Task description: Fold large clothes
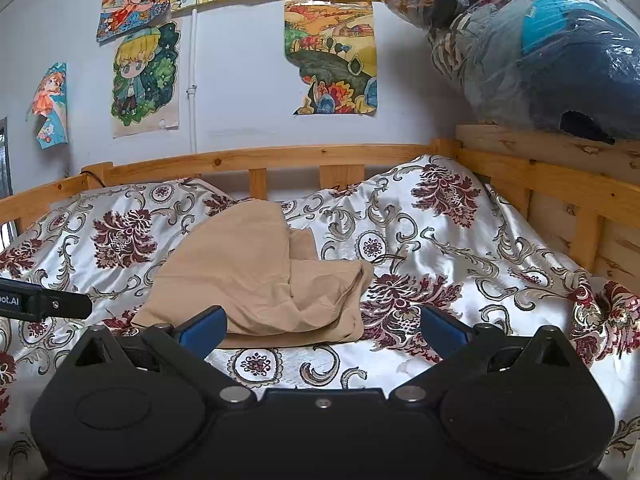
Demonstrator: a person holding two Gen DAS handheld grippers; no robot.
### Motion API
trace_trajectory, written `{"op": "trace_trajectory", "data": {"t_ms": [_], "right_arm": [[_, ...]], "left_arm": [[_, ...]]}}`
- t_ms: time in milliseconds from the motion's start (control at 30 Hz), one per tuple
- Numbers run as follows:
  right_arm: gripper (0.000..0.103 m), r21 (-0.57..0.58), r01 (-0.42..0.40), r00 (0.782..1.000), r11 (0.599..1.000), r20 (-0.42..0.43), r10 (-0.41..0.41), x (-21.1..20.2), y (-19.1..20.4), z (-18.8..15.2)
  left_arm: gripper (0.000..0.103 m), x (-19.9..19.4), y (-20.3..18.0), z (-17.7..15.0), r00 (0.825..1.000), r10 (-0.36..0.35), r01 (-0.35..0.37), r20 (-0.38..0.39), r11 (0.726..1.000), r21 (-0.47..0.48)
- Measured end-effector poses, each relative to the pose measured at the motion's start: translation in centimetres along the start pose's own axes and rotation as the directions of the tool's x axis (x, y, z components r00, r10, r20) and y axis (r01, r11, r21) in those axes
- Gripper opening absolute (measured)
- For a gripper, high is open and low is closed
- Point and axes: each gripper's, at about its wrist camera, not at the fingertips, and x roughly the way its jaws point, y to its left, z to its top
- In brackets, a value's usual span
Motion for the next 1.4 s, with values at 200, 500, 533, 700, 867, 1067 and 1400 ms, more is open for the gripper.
{"op": "trace_trajectory", "data": {"t_ms": [200,500,533,700,867,1067,1400], "right_arm": [[0.102,-0.001,0.0,1.0,1.0,0.0,0.0,-0.01,-0.12,-0.02],[0.102,0.002,0.01,1.0,1.0,-0.001,-0.01,0.1,-0.39,-0.03],[0.102,0.001,0.009,1.0,1.0,-0.001,-0.009,0.08,-0.39,-0.03],[0.102,0.001,0.01,1.0,1.0,-0.001,-0.01,0.06,-0.39,-0.04],[0.102,0.005,0.014,1.0,1.0,0.0,-0.014,0.16,-0.49,-0.05],[0.102,0.008,0.018,1.0,1.0,0.0,-0.018,0.11,-0.74,-0.06],[0.102,0.009,0.021,1.0,1.0,-0.001,-0.021,0.22,-0.36,-0.03]], "left_arm": [[0.102,0.02,-0.04,-0.03,1.0,0.001,-0.001,0.0,1.0,0.001],[0.102,-0.06,0.06,0.02,1.0,0.0,0.0,0.002,1.0,0.001],[0.102,-0.07,0.1,0.04,1.0,-0.001,0.001,0.002,1.0,0.001],[0.102,-0.17,0.2,0.41,1.0,-0.013,0.013,-0.001,1.0,-0.001],[0.102,-0.12,-0.05,0.49,1.0,-0.012,0.012,-0.005,1.0,0.004],[0.102,-0.12,-0.24,0.26,1.0,-0.004,0.004,-0.006,1.0,0.004],[0.102,-0.3,-0.34,0.32,1.0,0.014,-0.014,0.001,1.0,-0.028]]}}
